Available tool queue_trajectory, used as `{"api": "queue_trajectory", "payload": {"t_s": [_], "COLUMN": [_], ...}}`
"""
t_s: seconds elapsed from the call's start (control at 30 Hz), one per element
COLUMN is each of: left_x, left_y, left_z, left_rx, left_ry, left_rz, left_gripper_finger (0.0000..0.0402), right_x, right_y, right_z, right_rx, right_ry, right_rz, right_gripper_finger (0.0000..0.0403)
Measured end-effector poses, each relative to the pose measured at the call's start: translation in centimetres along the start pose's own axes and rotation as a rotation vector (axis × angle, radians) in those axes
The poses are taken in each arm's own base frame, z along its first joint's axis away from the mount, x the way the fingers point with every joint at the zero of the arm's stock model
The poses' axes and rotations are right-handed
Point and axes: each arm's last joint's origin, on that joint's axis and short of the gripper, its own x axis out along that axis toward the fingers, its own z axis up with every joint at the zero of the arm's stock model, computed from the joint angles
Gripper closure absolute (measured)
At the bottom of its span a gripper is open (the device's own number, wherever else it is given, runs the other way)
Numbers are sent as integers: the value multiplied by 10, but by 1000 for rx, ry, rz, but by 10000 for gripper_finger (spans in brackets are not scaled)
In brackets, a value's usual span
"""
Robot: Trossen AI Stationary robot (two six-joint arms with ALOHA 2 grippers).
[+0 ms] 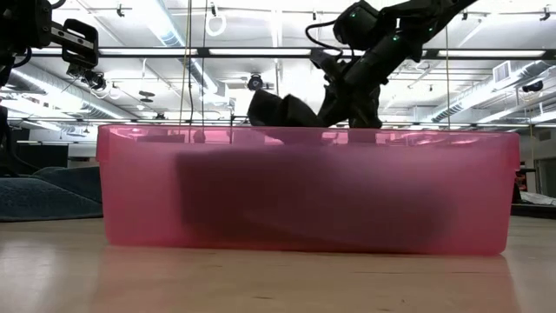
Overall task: Pick & Place hat
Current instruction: Put the right black cap into the blue bin
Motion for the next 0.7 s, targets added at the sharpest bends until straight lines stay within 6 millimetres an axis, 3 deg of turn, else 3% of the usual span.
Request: {"api": "queue_trajectory", "payload": {"t_s": [0.7], "left_x": [0], "left_y": [0], "left_z": [0], "left_rx": [0], "left_ry": [0], "left_rz": [0], "left_gripper_finger": [381], "right_x": [2], "right_y": [0], "right_z": [1], "right_rx": [-13], "right_ry": [21], "right_rz": [11], "right_gripper_finger": [396]}}
